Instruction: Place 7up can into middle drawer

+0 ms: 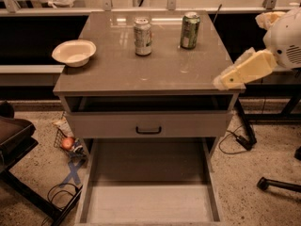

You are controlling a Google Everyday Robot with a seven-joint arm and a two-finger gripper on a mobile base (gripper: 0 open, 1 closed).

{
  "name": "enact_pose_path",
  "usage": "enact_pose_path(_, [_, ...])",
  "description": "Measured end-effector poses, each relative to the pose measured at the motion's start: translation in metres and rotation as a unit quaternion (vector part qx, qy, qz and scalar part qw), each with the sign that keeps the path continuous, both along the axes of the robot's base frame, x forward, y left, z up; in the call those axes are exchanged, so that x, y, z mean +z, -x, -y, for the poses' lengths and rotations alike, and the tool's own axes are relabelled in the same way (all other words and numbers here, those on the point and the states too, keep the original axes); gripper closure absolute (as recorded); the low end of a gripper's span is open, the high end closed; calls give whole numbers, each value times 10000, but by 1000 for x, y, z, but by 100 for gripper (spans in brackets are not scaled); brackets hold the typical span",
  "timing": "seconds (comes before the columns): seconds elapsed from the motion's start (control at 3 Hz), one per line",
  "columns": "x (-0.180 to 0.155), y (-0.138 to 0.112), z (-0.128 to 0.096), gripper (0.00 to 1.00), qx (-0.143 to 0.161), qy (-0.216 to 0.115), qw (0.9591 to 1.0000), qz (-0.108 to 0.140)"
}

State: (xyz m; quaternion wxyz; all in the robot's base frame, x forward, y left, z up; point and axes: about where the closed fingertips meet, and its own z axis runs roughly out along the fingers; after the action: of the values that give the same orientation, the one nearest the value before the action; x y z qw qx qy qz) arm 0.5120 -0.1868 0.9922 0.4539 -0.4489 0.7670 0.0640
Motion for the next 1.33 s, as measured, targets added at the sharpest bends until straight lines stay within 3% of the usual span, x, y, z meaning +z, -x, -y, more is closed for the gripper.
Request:
enact_pose_path(0.33, [25,-20,-5,0,-185,-433,9975,531])
enact_pose_path(0.67, [24,-21,-7,0,-212,-495,9972,523])
enact_pose_path(1.0, [13,-29,-21,0,-403,-935,9937,464])
enact_pose_path(1.33, [-30,-50,-54,0,-479,-1711,9836,324])
